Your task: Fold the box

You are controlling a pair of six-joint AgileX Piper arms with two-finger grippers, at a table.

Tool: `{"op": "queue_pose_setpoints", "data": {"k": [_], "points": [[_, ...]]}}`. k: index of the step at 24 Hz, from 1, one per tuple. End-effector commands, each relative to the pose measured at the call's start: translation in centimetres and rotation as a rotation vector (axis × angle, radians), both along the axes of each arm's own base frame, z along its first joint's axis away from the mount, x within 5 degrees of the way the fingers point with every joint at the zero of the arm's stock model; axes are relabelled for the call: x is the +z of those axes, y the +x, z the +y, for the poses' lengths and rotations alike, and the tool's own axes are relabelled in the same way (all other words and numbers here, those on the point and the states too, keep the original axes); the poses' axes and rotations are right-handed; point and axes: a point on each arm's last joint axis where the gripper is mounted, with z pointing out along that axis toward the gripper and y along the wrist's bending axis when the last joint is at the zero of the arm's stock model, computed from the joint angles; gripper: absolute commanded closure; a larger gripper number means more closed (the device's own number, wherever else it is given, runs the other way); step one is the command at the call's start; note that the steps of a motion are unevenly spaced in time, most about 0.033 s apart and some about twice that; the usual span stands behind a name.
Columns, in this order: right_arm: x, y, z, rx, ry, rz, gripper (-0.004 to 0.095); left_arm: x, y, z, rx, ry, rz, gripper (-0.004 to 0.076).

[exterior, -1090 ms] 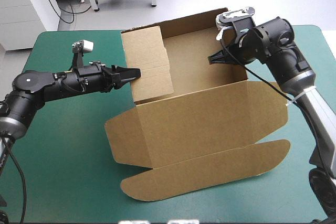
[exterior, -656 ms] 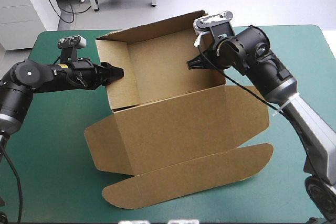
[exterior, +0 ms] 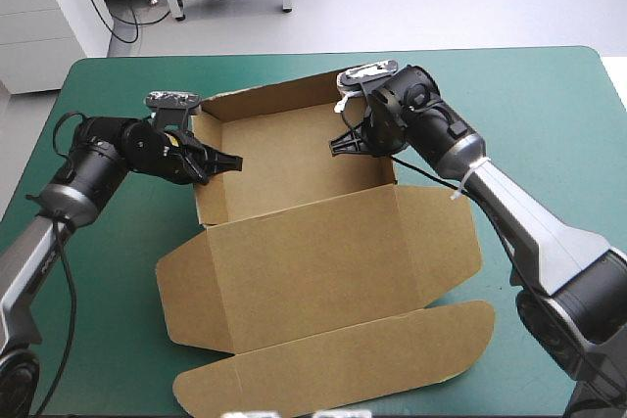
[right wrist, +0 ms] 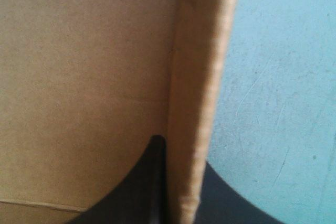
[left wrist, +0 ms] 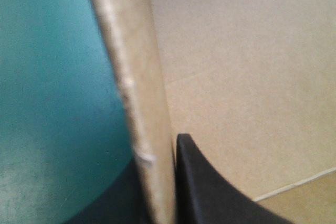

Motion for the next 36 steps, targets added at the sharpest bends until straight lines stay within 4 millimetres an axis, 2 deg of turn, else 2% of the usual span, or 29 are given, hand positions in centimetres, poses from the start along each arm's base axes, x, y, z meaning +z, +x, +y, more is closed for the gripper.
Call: {"op": "queue_pose_setpoints", "data": {"k": [1, 6, 14, 19, 23, 28, 31, 32, 33, 34, 35, 36], "points": [[1.7, 0.0, 0.9, 0.054, 0.091, -0.090, 0.0924, 0.8, 0.6, -1.4, -0.044, -0.049, -0.045, 0.0731], [-1.7, 3.1, -0.3, 0.008, 0.070, -0.013, 0.0924, -2.3, 3.3, -2.2, -0.033, -0.034, 0.010, 0.0731], [-4.9, 6.6, -3.0, -0.033, 0.049, 0.027, 0.0924, -4.8, 5.5, -2.7, -0.015, -0.028, -0.006, 0.0731], [-7.4, 8.2, -3.5, -0.032, 0.024, 0.058, 0.0924, -7.1, 7.0, -2.9, -0.039, 0.047, 0.073, 0.0731], [-8.3, 8.7, -3.2, -0.015, 0.024, 0.051, 0.0924, -8.2, 7.7, -3.1, -0.046, 0.065, 0.124, 0.0731], [-8.1, 9.0, -3.1, -0.007, 0.040, 0.014, 0.0924, -8.2, 7.8, -3.0, -0.067, 0.094, 0.127, 0.0728], [-8.1, 8.9, -2.7, 0.034, 0.057, 0.022, 0.0908, -7.5, 7.8, -3.1, -0.096, 0.105, 0.129, 0.0636], [-8.1, 8.9, -2.6, 0.034, 0.076, 0.030, 0.0843, -7.0, 7.8, -3.1, -0.119, 0.112, 0.138, 0.0540], [-8.1, 8.8, -2.5, 0.036, 0.085, 0.034, 0.0797, -6.7, 7.8, -3.1, -0.124, 0.116, 0.140, 0.0493], [-8.0, 8.8, -2.5, 0.036, 0.091, 0.033, 0.0684, -6.2, 7.8, -3.1, -0.127, 0.117, 0.142, 0.0378], [-8.0, 8.8, -2.5, 0.036, 0.091, 0.033, 0.0639, -6.0, 7.9, -3.1, -0.128, 0.117, 0.143, 0.0343], [-7.8, 8.8, -2.5, 0.036, 0.092, 0.031, 0.0545, -5.4, 7.9, -3.1, -0.129, 0.116, 0.141, 0.0305]]}}
